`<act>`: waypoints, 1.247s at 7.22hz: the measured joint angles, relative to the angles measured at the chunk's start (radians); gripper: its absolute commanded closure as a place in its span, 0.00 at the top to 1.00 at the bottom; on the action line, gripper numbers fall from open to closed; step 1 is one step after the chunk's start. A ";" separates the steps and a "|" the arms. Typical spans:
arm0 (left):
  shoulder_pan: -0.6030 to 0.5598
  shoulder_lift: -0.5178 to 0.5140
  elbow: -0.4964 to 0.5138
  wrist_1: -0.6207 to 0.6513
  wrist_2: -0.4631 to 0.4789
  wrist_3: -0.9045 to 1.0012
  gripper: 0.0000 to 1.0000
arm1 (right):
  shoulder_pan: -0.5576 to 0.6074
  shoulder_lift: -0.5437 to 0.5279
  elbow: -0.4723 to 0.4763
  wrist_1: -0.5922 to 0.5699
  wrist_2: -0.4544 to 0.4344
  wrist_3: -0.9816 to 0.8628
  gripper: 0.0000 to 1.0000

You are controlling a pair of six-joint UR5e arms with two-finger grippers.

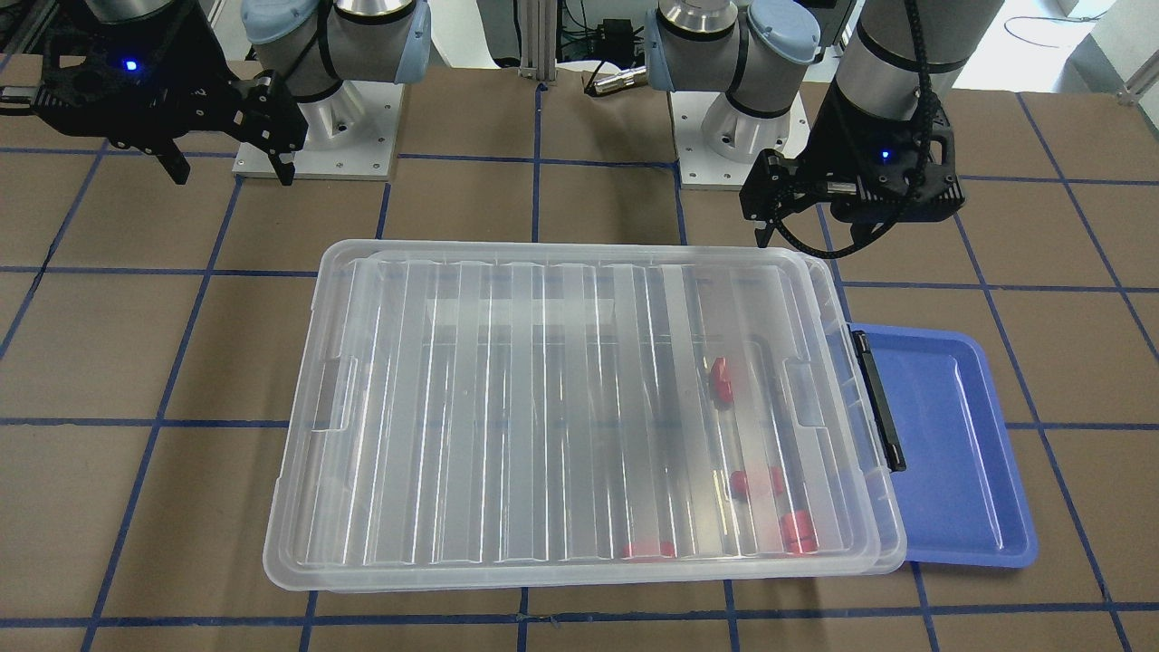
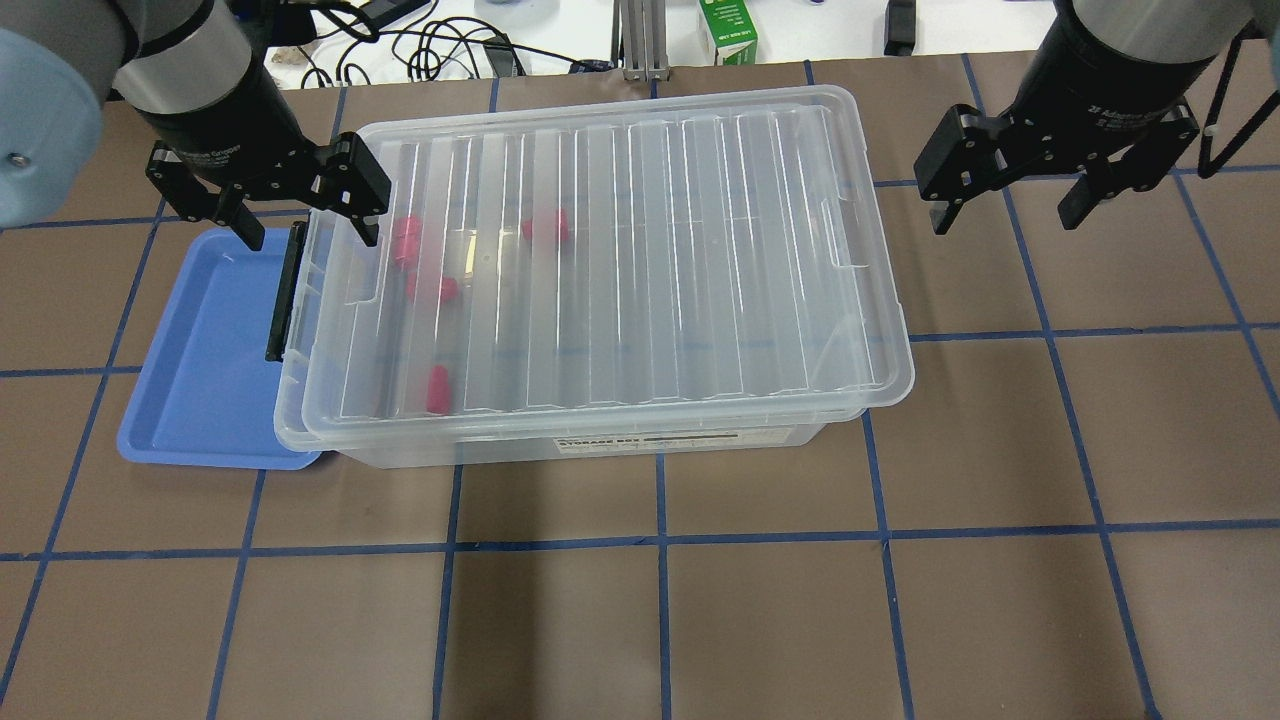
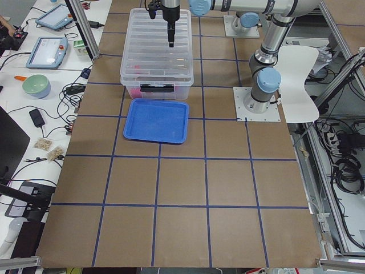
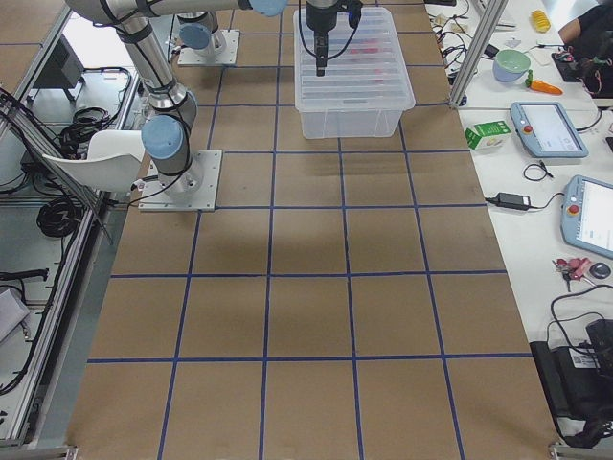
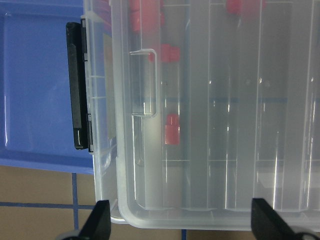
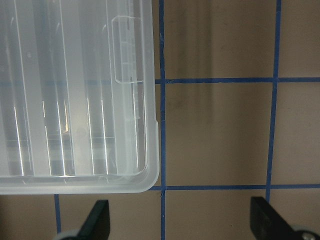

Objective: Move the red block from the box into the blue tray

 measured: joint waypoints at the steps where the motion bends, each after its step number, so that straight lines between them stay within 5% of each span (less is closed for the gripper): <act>1: 0.001 -0.001 0.001 0.000 0.000 0.002 1.00 | 0.000 -0.001 0.000 0.000 0.000 0.000 1.00; 6: 0.003 0.000 0.002 0.000 -0.003 0.001 1.00 | -0.001 0.022 0.009 -0.007 0.009 -0.006 1.00; 9: 0.002 0.001 0.002 0.000 -0.002 0.000 1.00 | 0.001 0.164 0.018 -0.146 0.009 -0.003 1.00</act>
